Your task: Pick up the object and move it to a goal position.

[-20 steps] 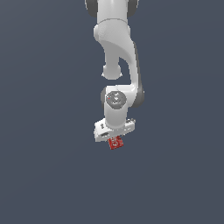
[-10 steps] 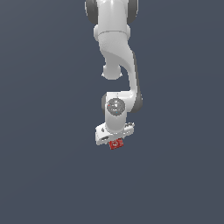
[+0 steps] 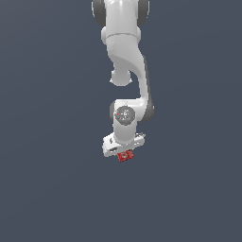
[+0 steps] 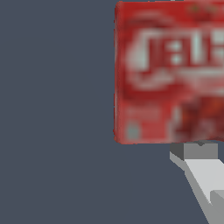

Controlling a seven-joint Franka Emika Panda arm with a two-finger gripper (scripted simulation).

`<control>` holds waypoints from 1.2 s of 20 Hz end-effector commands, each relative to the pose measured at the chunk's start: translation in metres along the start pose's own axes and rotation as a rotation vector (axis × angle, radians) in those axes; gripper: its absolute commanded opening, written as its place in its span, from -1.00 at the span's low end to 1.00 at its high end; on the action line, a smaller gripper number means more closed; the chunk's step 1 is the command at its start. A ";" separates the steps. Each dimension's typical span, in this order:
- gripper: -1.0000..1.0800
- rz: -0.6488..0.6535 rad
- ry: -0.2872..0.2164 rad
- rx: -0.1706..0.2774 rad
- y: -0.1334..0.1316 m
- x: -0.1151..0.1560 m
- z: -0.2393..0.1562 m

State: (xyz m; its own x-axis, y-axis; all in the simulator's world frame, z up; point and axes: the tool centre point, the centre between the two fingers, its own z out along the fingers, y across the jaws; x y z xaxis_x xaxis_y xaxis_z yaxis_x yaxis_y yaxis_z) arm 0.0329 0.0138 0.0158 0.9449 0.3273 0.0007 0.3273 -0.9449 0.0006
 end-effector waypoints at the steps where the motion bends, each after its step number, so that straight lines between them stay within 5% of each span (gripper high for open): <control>1: -1.00 -0.001 0.000 0.001 -0.001 0.000 0.000; 12: -1.00 -0.001 0.000 0.001 -0.021 -0.005 -0.025; 24: -1.00 -0.001 -0.001 0.000 -0.090 -0.023 -0.112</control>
State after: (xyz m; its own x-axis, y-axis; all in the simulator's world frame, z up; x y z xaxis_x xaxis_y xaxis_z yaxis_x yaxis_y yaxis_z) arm -0.0124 0.0829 0.1148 0.9445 0.3285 -0.0002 0.3285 -0.9445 0.0007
